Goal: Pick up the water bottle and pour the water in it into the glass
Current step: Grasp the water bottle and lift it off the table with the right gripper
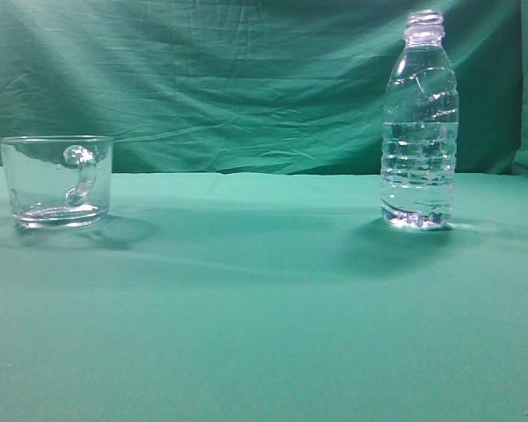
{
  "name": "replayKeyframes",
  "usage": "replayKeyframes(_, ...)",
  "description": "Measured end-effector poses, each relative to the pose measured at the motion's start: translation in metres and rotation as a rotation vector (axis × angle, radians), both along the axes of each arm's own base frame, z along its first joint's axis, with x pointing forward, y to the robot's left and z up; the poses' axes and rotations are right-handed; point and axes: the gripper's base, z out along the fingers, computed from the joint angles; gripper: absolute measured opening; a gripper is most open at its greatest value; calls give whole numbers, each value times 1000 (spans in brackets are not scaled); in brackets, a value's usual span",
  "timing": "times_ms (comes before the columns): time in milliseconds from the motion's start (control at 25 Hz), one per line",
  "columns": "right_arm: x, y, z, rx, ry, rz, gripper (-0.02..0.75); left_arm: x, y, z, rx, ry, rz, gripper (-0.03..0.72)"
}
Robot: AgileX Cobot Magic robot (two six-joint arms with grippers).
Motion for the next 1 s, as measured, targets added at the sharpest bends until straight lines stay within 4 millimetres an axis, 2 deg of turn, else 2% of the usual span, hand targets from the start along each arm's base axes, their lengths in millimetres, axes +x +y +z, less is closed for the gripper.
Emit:
replayKeyframes(120, 16, 13, -6, -32, -46, 71, 48, 0, 0, 0, 0, 0, 0, 0)
replayKeyframes(320, 42, 26, -21, -17, -79, 118, 328, 0, 0, 0, 0, 0, 0, 0)
replayKeyframes(440, 55, 32, -35, -7, -70, 130, 546, 0, 0, 0, 0, 0, 0, 0)
replayKeyframes(520, 62, 35, -45, 4, -59, 137, 636, 0, 0, 0, 0, 0, 0, 0)
replayKeyframes(560, 65, 37, -51, 8, -40, 144, 659, 0, 0, 0, 0, 0, 0, 0)
replayKeyframes(680, 73, 42, -69, 24, 0, 157, 645, 0, 0, 0, 0, 0, 0, 0)
replayKeyframes(760, 78, 45, -81, 32, 16, 163, 671, 0, 0, 0, 0, 0, 0, 0)
replayKeyframes(1000, 107, 55, -110, 42, 43, 171, 671, 0, 0, 0, 0, 0, 0, 0)
